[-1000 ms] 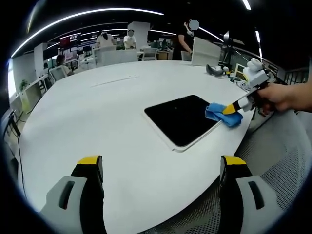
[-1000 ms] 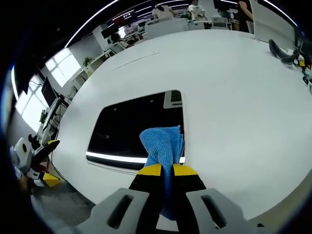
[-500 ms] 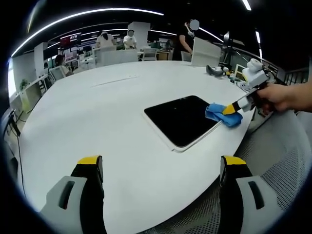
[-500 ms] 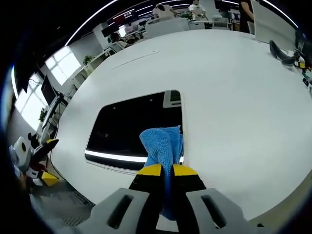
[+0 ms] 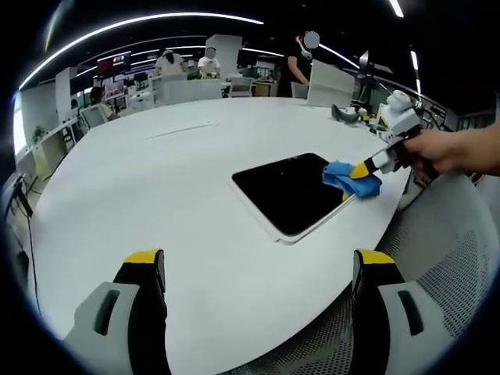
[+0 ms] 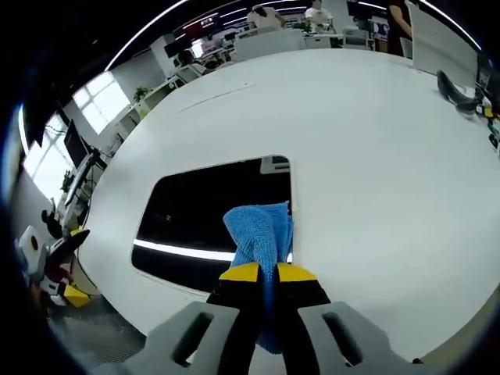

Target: Wipe the mirror surface with the cleaning cloth until all visible marks leave the cleaned area.

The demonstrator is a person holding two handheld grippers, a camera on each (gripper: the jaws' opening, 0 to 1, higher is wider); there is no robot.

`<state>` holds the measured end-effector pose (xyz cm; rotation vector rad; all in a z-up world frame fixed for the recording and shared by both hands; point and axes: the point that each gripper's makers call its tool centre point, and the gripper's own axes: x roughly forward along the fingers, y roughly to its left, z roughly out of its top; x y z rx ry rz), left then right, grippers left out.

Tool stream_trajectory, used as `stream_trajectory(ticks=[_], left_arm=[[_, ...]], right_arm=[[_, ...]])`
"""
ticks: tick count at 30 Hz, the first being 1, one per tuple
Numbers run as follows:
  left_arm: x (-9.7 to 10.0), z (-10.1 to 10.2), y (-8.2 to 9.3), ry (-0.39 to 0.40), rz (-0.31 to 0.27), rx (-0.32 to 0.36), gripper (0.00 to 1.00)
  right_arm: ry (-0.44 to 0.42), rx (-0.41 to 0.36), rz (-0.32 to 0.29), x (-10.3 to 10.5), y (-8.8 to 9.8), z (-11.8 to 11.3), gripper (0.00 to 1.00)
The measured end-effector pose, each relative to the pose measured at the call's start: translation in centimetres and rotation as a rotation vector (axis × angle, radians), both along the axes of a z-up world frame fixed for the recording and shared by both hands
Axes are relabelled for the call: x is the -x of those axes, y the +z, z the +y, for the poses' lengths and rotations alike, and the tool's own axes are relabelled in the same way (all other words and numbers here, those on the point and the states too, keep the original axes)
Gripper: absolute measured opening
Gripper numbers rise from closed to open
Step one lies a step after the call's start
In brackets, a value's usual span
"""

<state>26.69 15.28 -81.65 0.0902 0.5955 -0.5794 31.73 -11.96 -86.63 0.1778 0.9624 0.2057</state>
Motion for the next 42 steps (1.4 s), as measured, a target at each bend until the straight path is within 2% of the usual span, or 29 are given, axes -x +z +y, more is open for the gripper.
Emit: stream_trajectory(ticks=[22, 32, 38, 42], left_arm=[[-0.1, 0.0, -0.1, 0.008, 0.007, 0.004, 0.99], [-0.1, 0.1, -0.1, 0.017, 0.011, 0.016, 0.99], [-0.1, 0.0, 0.1, 0.013, 0.002, 0.02, 0.99], [-0.2, -0.1, 0.2, 0.01, -0.005, 0.019, 0.99]], right_arm=[[0.029, 0.03, -0.013, -5.1, 0.0, 0.0, 0.01], [0.025, 0.044, -0.017, -8.2, 0.0, 0.0, 0.01], [0.034, 0.071, -0.043, -9.6, 0.0, 0.1, 0.01], [0.026, 0.062, -0.043, -10.7, 0.1, 0.0, 0.01]])
